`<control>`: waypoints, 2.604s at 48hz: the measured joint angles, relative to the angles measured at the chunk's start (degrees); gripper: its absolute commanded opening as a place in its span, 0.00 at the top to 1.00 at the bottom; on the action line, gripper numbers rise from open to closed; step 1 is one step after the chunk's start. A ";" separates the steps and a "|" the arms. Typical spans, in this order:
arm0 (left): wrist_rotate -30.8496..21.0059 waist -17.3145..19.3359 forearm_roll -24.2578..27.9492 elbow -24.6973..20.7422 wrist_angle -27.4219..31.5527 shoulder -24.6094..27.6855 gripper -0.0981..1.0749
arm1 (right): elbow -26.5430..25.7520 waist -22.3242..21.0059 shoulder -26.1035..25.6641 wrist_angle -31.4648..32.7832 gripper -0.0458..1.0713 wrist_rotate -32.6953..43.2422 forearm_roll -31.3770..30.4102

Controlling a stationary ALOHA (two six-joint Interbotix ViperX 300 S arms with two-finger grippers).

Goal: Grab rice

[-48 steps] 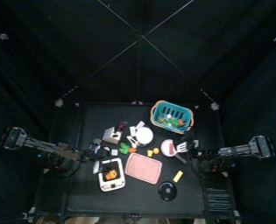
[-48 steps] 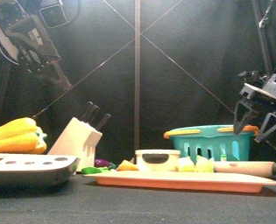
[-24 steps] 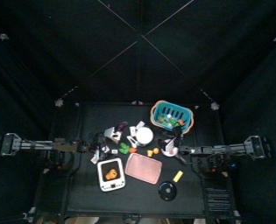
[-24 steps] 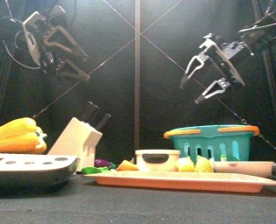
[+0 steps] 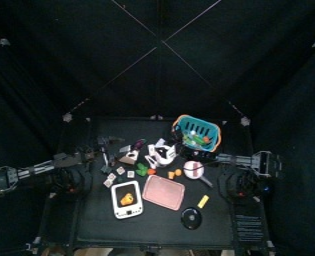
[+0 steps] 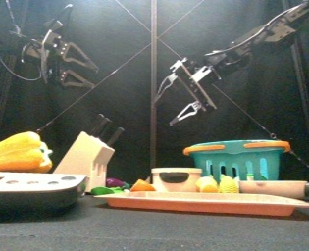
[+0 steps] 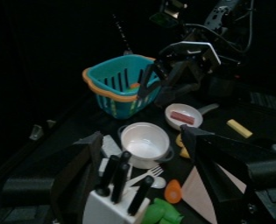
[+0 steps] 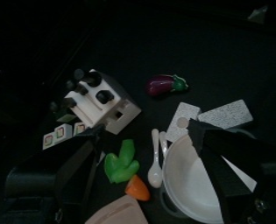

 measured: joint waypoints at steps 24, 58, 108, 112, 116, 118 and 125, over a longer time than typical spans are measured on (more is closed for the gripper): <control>0.53 4.92 -7.38 5.80 3.08 -9.40 0.04 | -8.61 0.35 1.49 14.77 0.03 -6.50 14.41; 0.88 3.69 -8.44 6.94 3.87 -9.58 0.04 | -29.36 -2.29 16.79 35.33 0.03 -65.83 64.25; 0.97 3.52 -8.53 7.29 3.87 -9.58 0.04 | -37.44 -3.60 28.74 40.78 0.03 -66.01 63.28; 0.97 3.60 -8.44 7.38 3.96 -9.58 0.04 | -37.88 -3.78 29.09 40.78 0.03 -66.01 63.28; 0.97 3.52 -8.44 7.38 3.96 -9.58 0.04 | -38.58 -3.87 29.79 40.78 0.03 -65.92 63.37; 0.97 3.52 -8.44 7.38 3.96 -9.58 0.04 | -38.85 -3.96 29.97 40.78 0.03 -65.83 63.46; 0.97 3.60 -8.44 7.47 3.96 -9.58 0.04 | -40.08 -4.22 30.85 40.87 0.03 -65.92 63.37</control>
